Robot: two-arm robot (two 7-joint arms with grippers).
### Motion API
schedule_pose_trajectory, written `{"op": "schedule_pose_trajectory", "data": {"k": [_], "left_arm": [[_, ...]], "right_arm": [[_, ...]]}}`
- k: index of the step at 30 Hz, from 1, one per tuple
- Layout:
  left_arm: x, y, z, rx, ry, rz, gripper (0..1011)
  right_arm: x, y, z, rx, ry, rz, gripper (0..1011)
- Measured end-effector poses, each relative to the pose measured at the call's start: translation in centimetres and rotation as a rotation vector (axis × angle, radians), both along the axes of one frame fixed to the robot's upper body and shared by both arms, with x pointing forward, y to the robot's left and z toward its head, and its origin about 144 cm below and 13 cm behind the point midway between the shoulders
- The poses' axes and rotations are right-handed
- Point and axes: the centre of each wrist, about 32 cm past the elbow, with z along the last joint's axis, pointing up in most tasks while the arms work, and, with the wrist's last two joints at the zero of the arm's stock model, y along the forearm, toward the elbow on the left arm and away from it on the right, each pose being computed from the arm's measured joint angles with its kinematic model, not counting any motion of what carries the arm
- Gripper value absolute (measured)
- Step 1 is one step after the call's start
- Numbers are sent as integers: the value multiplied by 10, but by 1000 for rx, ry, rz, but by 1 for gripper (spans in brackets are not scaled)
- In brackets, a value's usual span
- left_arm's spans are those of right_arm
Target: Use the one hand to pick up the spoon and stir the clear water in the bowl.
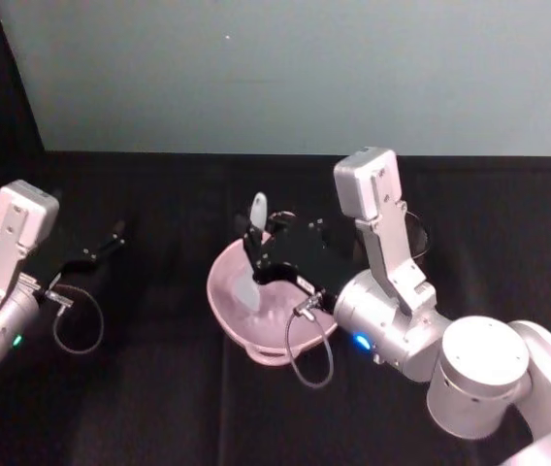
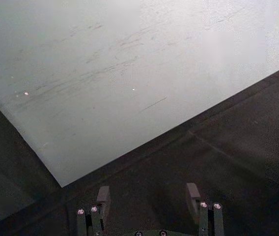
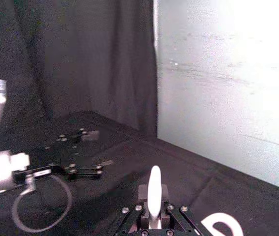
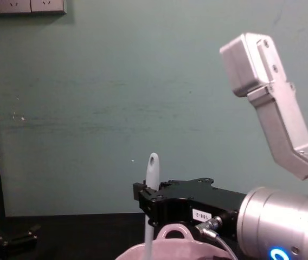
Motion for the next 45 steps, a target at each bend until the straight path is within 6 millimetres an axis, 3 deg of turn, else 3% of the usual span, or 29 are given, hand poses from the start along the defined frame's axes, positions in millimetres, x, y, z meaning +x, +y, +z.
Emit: {"op": "schedule_pose_trajectory", "data": {"k": [12, 21, 27, 37, 45], "left_arm": [[0, 0, 0, 0, 0, 0, 1011], [0, 0, 0, 0, 0, 0, 1011], [0, 0, 0, 0, 0, 0, 1011], [0, 0, 0, 0, 0, 0, 1011], [0, 0, 0, 0, 0, 0, 1011]], "right_arm": [[20, -17, 1, -12, -24, -118, 119], [11, -37, 9, -31, -19, -150, 118], [-6, -45, 11, -36, -3, -110, 119], [-24, -25, 6, -18, 15, -4, 118], [-11, -4, 6, -24, 3, 2, 119]]}}
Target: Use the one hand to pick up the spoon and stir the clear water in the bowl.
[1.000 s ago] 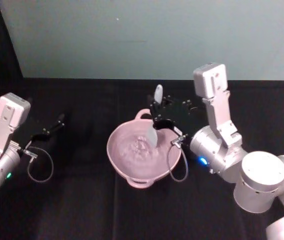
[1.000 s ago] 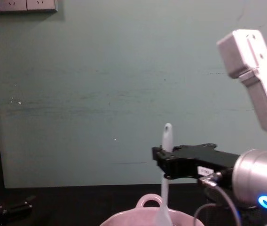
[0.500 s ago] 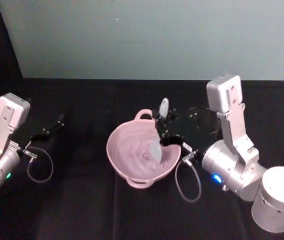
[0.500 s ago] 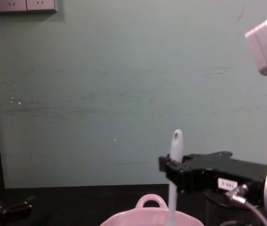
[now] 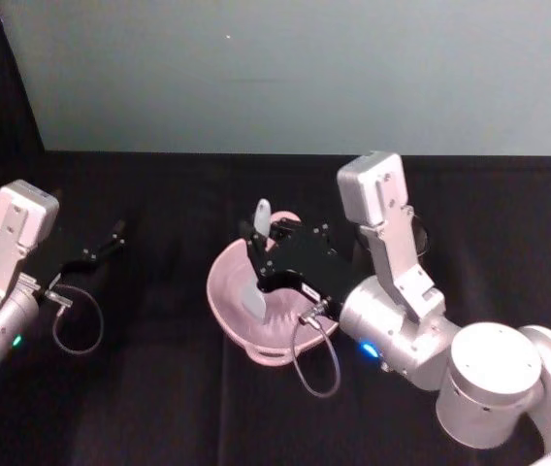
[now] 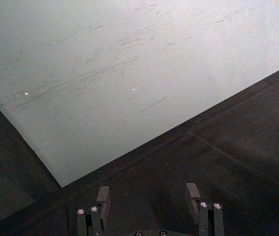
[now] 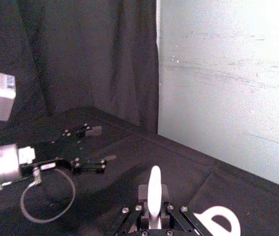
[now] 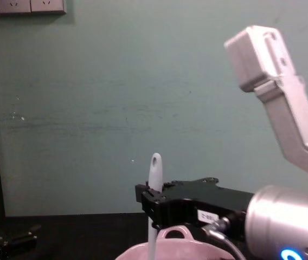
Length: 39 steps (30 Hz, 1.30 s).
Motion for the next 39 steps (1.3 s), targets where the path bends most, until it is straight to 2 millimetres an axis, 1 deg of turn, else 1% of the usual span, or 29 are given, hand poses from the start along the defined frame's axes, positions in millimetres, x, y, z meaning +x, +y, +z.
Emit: {"op": "schedule_pose_trajectory", "data": {"k": [4, 10, 13, 14, 19, 23, 24, 30, 34, 36, 39], "left_arm": [[0, 0, 0, 0, 0, 0, 1011], [0, 0, 0, 0, 0, 0, 1011], [0, 0, 0, 0, 0, 0, 1011], [0, 0, 0, 0, 0, 0, 1011], [0, 0, 0, 0, 0, 0, 1011], [0, 0, 0, 0, 0, 0, 1011], [0, 0, 0, 0, 0, 0, 1011], [0, 0, 0, 0, 0, 0, 1011], [0, 0, 0, 0, 0, 0, 1011], [0, 0, 0, 0, 0, 0, 1011], [0, 0, 0, 0, 0, 0, 1011]], "right_arm": [[13, 7, 1, -7, -13, -23, 119], [31, 8, 3, -17, -22, -70, 119], [40, 1, 4, -24, -26, -111, 118], [40, 1, 4, -24, -26, -111, 118], [45, -11, 6, -33, -29, -151, 119], [40, -22, 9, -41, -25, -165, 119], [40, -22, 9, -41, -25, -165, 119], [23, -31, 10, -47, 6, -126, 119], [15, -31, 9, -44, 16, -101, 119], [7, -28, 8, -36, 25, -71, 118], [3, -23, 7, -31, 31, -46, 119]]}}
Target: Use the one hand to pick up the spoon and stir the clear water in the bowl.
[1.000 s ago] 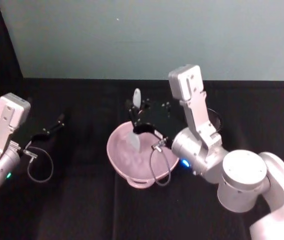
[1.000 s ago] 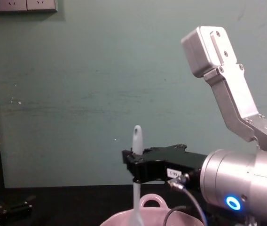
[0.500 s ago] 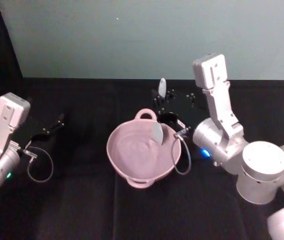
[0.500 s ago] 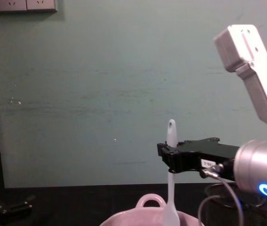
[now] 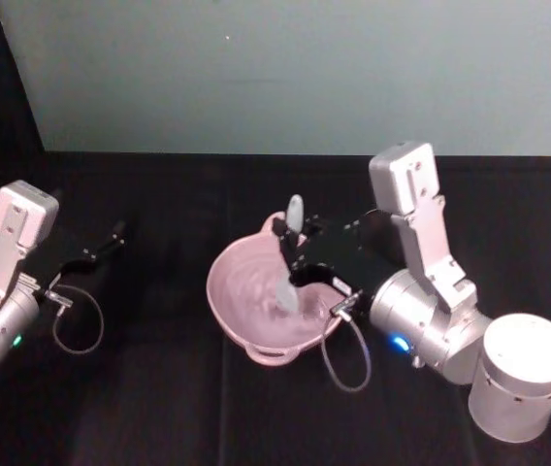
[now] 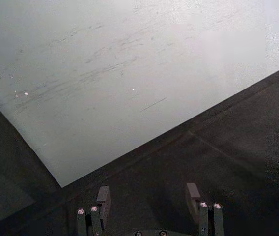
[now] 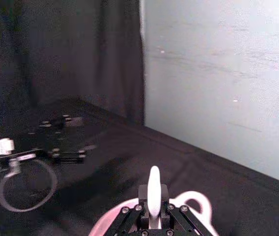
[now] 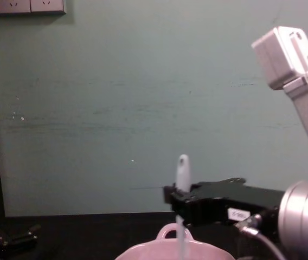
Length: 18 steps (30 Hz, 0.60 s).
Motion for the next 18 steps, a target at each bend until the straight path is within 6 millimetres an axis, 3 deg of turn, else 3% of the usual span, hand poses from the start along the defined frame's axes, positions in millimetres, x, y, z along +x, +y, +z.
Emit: {"op": "schedule_pose_trajectory", "data": {"k": [8, 18], "left_arm": [[0, 0, 0, 0, 0, 0, 1011], [0, 0, 0, 0, 0, 0, 1011]], "right_arm": [[-3, 18, -3, 25, 17, 56, 119], [17, 37, -10, 44, -3, 38, 119]]}}
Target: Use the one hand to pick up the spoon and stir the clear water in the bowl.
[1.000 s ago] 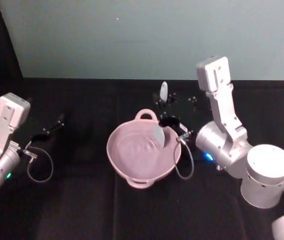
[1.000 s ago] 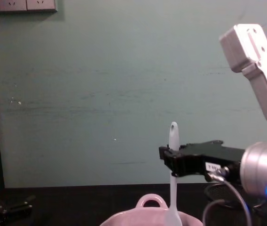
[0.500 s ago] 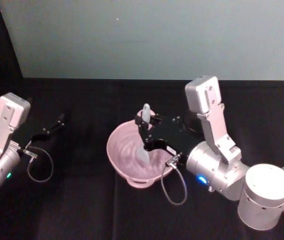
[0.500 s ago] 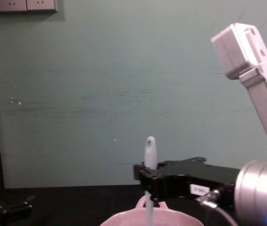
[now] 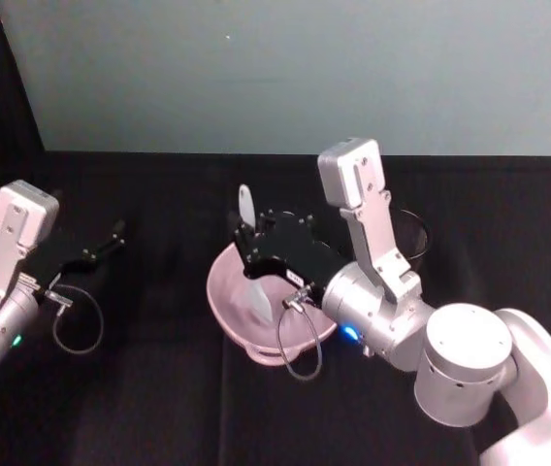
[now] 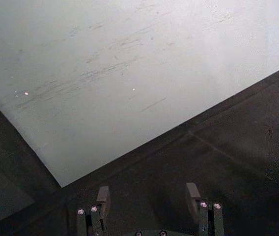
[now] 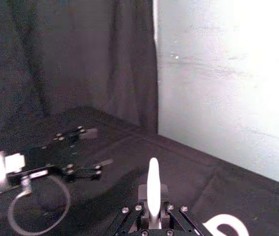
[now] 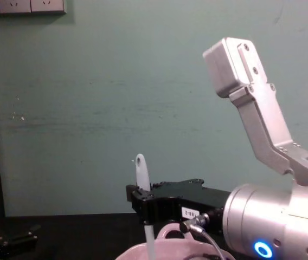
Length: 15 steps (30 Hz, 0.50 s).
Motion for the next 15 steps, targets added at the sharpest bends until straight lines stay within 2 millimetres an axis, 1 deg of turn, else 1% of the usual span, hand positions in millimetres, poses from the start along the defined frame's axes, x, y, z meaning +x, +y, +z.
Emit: {"op": "schedule_pose_trajectory", "data": {"k": [8, 15], "left_arm": [[0, 0, 0, 0, 0, 0, 1011], [0, 0, 0, 0, 0, 0, 1011]], "right_arm": [[16, -5, -1, 0, -38, -74, 118], [21, -19, 0, -16, -53, -132, 118]]}}
